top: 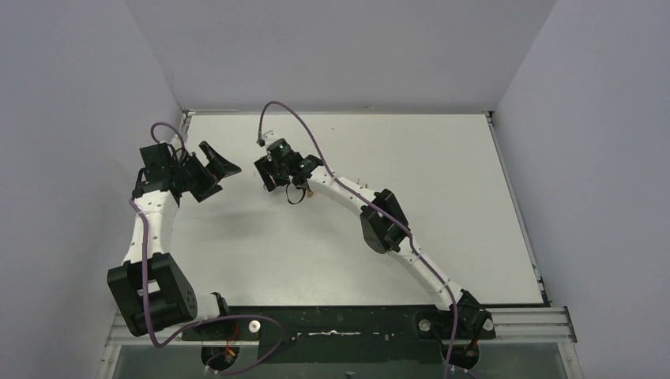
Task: Lock with the key
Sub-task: Pick up the lock from the center of the board, then lock the lock.
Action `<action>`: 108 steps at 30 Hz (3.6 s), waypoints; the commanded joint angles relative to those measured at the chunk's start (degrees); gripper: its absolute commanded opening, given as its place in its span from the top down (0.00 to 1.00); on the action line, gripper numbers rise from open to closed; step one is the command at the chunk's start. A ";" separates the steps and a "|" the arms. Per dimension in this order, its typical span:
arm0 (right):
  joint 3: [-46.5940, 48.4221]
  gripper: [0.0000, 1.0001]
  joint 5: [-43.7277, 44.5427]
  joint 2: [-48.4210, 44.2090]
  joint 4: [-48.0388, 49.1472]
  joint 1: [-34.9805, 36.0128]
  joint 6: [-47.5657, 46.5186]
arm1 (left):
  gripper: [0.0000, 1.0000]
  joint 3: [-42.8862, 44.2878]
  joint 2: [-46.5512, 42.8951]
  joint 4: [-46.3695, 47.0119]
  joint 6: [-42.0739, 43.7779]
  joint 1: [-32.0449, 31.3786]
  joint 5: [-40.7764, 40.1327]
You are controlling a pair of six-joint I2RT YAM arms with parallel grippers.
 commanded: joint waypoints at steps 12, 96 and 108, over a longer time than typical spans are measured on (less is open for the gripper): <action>1.43 0.43 2.09 2.54 6.84 -1.19 -0.72 | 0.03 0.60 -0.67 4.68 0.86 0.18 2.93; -21.11 1.00 -11.82 -32.47 7.75 -3.93 7.79 | 0.08 -14.86 -14.60 51.32 -8.80 -3.73 24.08; -35.44 1.00 -10.61 -46.93 10.41 -5.87 6.38 | 0.20 -1.40 -8.15 28.65 4.92 -20.87 16.39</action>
